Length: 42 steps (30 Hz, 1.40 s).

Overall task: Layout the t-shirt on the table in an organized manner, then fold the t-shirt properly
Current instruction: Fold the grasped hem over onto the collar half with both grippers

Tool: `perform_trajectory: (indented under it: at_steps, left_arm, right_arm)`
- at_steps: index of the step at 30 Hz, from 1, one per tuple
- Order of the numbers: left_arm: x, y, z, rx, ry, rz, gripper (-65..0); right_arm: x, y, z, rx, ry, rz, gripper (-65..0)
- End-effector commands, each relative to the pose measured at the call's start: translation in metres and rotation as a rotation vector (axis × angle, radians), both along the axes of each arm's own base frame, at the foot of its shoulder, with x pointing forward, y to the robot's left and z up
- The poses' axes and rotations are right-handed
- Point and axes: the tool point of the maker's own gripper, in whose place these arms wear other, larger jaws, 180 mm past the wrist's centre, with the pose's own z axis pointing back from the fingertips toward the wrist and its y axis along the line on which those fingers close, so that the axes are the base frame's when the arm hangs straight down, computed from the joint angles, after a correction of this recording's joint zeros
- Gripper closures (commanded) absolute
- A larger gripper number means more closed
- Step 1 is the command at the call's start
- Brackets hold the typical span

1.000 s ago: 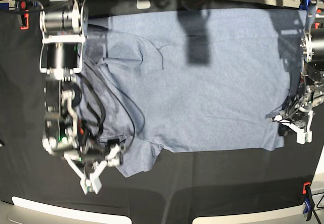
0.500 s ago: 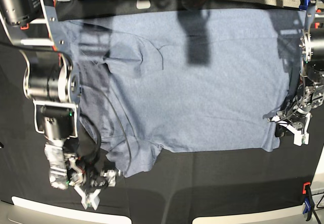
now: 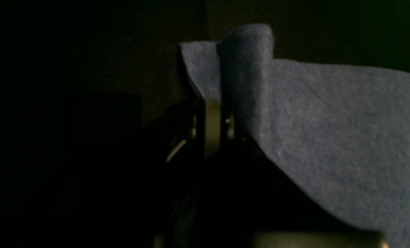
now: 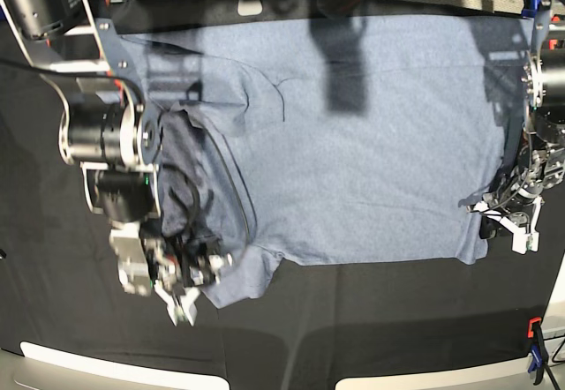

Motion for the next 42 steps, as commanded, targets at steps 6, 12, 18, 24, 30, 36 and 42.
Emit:
perform_trajectory:
  at_steps: [6,12,18,24,30,36,42]
  left_arm:
    - [0.016,0.008,0.024,0.002,-0.069,0.011,0.0]
    - [0.016,0.008,0.024,0.002,-0.070,0.012,0.0]
    - [0.023,0.011,0.041,-0.002,-0.170,0.030,0.0]
    - [0.029,0.007,0.053,-0.016,-0.216,0.019,0.0]
    - [0.018,-0.004,0.061,-0.018,-0.290,-0.020,0.0]
    - [-0.015,0.021,0.076,-0.054,-0.409,0.091,0.0]
    - [-0.039,0.021,0.088,-0.047,-0.457,0.060,0.0]
  right_arm:
    - [0.016,-0.007,0.019,-0.022,-0.055,-0.007,-26.5]
    - [0.029,-0.007,0.029,-0.047,-0.151,0.013,-1.9]
    - [0.046,-0.007,0.055,-0.051,-0.248,0.019,0.0]
    - [0.059,0.003,0.095,-0.057,-0.313,0.095,0.0]
    - [0.060,0.011,0.109,-0.058,-0.329,0.154,0.0]
    - [0.054,0.009,0.100,-0.067,-0.287,0.155,0.0]
    - [0.036,0.020,0.088,-0.118,-0.283,0.257,0.0]
